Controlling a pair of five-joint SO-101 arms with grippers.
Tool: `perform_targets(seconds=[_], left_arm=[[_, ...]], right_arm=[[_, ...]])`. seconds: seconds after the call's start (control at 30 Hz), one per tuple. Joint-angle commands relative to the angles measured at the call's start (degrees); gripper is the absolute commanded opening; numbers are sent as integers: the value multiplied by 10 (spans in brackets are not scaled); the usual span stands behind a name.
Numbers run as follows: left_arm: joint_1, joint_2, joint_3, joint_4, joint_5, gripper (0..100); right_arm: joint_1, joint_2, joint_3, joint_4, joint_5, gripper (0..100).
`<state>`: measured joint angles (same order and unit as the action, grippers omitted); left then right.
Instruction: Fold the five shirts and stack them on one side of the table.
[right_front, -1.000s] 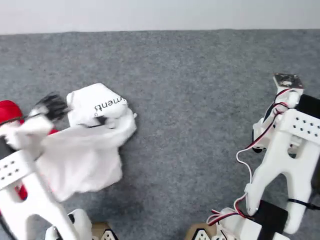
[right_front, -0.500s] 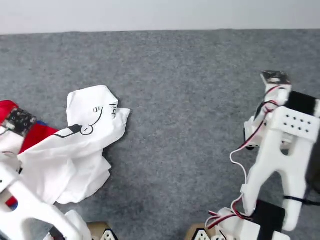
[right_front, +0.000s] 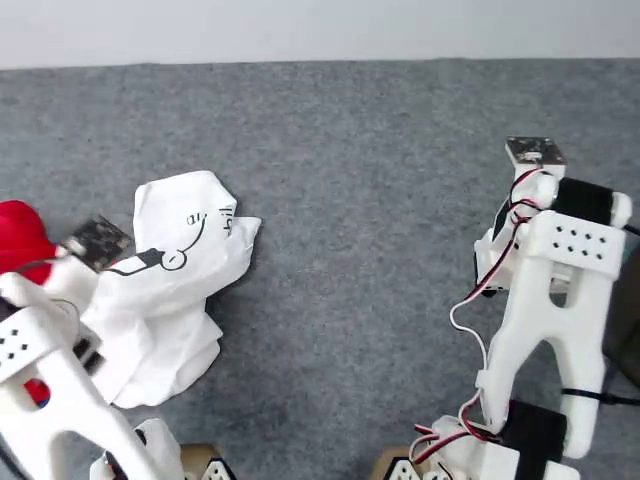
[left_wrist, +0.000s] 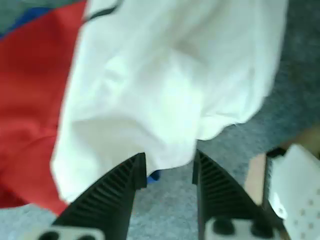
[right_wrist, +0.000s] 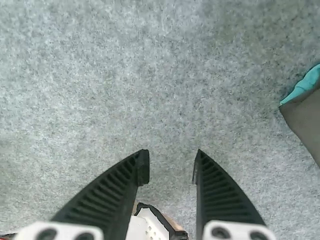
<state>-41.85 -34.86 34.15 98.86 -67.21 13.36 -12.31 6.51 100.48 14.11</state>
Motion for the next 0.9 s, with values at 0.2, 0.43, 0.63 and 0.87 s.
perform_targets(seconds=[0.2, 0.43, 0.63, 0.87], left_arm=[[-120, -11, 121, -66, -153, 163], [-171, -9, 179, -174, -194, 187], [-171, -9, 261, -265, -194, 192], [-171, -9, 356, -384, -191, 190]], right_arm=[[0, -27, -3, 25, -6, 147], [-3, -26, -3, 25, -6, 147], [-3, -26, -3, 25, -5, 147], [-3, -26, -3, 25, -4, 147]])
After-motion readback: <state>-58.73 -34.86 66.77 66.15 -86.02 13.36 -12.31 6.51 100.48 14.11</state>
